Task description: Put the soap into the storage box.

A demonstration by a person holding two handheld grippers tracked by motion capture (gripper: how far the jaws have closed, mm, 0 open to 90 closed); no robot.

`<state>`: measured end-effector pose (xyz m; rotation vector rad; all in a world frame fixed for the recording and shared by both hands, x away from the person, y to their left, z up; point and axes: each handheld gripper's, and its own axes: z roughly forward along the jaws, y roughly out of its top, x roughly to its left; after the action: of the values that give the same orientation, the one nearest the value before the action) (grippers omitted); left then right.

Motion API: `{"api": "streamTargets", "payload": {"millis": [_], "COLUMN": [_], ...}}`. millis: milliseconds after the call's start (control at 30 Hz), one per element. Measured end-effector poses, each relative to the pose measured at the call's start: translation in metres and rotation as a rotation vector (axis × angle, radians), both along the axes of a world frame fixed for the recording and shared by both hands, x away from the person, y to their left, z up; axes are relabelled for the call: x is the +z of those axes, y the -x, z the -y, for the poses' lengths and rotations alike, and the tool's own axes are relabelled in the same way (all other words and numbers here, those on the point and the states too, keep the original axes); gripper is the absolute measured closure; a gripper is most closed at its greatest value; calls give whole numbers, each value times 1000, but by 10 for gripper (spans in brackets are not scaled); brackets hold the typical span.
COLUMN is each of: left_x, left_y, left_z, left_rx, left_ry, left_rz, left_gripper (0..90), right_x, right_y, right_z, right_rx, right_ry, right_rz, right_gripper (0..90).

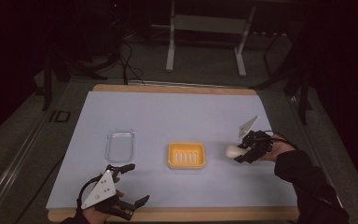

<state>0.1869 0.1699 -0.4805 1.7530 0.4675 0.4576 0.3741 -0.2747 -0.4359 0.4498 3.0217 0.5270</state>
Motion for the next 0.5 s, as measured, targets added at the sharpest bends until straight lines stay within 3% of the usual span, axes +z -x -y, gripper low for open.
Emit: {"api": "streamTargets", "payload": {"millis": [133, 500], "left_x": [0, 0], "left_y": [0, 0], "left_z": [0, 0], "left_rx": [0, -2], "left_ry": [0, -4], "left_rz": [0, 0], "left_gripper": [7, 7], "right_x": [1, 13], "right_y": [-1, -2], "right_z": [-5, -27], "right_rx": [31, 119], "right_ry": [12, 40], "right_rz": [-16, -2], "right_gripper": [496, 496]}}
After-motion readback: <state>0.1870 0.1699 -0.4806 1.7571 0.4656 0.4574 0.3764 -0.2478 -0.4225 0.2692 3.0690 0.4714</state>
